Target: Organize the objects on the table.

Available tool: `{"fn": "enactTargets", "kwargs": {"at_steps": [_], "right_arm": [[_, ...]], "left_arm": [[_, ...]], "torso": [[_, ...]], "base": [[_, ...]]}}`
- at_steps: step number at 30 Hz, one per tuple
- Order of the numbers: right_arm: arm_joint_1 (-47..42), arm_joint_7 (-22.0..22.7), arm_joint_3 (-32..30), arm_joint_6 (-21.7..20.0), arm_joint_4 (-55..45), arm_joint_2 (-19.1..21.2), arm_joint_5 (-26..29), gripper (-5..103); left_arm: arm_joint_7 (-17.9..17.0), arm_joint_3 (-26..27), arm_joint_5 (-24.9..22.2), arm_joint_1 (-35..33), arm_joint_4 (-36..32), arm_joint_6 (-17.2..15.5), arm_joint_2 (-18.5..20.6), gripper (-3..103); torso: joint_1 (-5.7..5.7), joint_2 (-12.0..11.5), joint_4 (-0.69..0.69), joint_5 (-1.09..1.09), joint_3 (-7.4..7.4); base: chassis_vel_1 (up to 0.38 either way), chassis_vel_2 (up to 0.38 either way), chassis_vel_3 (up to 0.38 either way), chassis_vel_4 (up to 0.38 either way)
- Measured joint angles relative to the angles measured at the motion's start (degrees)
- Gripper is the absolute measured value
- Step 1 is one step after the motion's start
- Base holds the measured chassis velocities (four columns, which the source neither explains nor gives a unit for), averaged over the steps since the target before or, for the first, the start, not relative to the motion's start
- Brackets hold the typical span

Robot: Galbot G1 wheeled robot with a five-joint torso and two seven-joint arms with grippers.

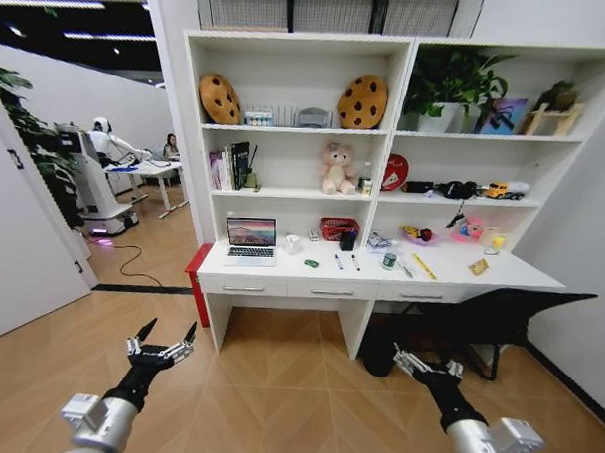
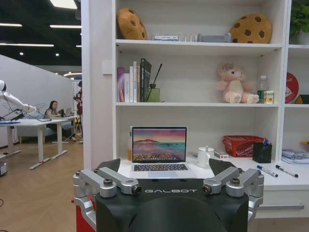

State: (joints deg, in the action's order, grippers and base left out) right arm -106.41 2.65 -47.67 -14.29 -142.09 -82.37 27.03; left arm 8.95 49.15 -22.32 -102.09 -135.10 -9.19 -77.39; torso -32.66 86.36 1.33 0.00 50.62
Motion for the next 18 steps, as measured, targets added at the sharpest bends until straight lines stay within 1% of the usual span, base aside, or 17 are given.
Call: {"fn": "enactTargets", "kwargs": {"at_steps": [3,5,7,10,13,18], "right_arm": [[0.7,1.5,-0.1,-3.3,-1.1,0.5,-1.6,100],[0.7,1.5,-0.1,-3.7,-1.1,0.5,-2.0,100],[0.5,1.2,0.0,-5.1,-1.1,0.7,-4.6,100],[0.2,0.6,0.1,-5.6,-1.1,0.7,-5.7,100],[0.1,-0.8,0.0,-5.8,-1.2,1.0,-9.9,100],[0.1,-1.4,-0.1,-6.4,-1.3,1.5,-12.5,100]], "left_arm": [[0.0,0.0,0.0,0.1,0.3,0.0,-0.2,100],[-0.1,0.0,0.0,0.1,0.3,0.1,-0.3,100],[-0.1,0.3,-0.1,0.1,0.5,0.3,-0.4,100],[-0.1,0.5,-0.3,0.0,0.6,0.4,-0.4,100],[-0.1,0.9,-0.7,0.0,0.9,0.5,-0.3,100],[-0.1,0.9,-0.8,0.2,1.2,0.7,-0.3,100]], "torso": [[0.0,0.0,0.0,0.0,0.0],[0.0,0.0,0.0,0.0,0.0],[0.0,0.0,0.0,0.0,0.0],[0.0,0.0,0.0,0.0,0.0],[0.0,0.0,0.0,0.01,0.0],[0.0,0.0,0.0,0.0,0.0]], "base": [[0.0,0.0,0.0,0.0],[0.0,0.0,0.0,0.0],[0.0,0.0,0.0,0.0],[0.0,0.0,0.0,0.0],[0.0,0.0,0.0,0.0],[0.0,0.0,0.0,0.0]]}}
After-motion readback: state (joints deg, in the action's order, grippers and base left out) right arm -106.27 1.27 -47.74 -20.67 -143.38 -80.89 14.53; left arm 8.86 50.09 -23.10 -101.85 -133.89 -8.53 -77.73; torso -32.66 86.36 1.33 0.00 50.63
